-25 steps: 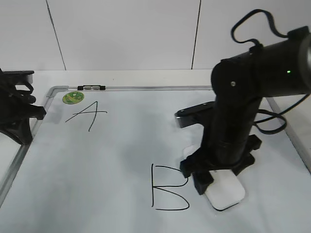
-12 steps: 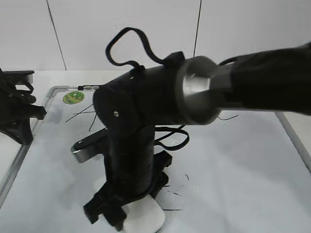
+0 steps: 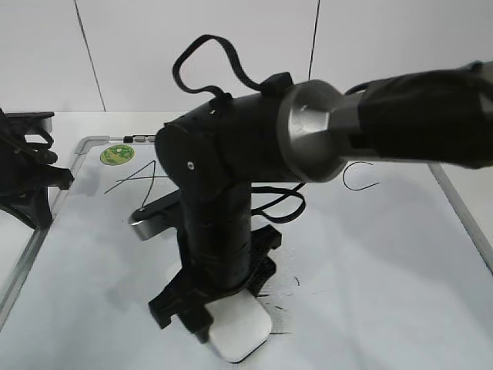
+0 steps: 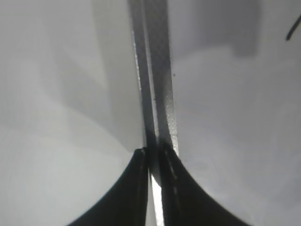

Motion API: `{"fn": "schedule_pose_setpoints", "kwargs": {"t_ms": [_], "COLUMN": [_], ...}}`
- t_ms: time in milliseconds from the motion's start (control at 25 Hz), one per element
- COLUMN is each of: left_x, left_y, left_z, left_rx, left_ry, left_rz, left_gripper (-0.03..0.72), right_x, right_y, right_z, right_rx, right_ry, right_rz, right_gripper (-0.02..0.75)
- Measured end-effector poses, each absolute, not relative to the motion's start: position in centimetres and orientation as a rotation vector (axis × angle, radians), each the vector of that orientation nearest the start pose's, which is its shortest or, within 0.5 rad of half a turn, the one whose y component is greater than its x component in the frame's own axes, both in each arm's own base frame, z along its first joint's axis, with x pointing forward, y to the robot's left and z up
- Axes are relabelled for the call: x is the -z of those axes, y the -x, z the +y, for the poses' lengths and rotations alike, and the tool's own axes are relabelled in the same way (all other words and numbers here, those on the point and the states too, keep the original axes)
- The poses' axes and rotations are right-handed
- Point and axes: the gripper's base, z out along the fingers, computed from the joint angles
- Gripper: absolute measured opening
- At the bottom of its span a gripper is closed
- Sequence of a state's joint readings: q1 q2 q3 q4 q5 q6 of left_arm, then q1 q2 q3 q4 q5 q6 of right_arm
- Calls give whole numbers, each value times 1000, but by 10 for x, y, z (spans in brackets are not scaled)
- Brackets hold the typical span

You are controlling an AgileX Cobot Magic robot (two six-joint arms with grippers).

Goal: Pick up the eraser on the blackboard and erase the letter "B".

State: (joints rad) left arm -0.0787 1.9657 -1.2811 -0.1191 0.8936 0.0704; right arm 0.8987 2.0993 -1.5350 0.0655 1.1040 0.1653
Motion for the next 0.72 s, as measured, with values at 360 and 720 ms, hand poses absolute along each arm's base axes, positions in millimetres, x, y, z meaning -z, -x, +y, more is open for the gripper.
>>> {"fn": "schedule_pose_setpoints", "kwargs": {"t_ms": [360, 720], "left_x": [-156, -156], "left_y": [-370, -370], "left_z": [-38, -38], "left_rx": [147, 147], "left_ry": [-120, -120], "left_rz": [3057, 3055], "left_gripper": [33, 33], "right_x": [-161, -188], "right_y": [-300, -318], "right_z": [267, 230], "right_rx": [73, 120], "right_ry": [895, 795], "right_rz": [3076, 3059], "right_gripper": [570, 564]}}
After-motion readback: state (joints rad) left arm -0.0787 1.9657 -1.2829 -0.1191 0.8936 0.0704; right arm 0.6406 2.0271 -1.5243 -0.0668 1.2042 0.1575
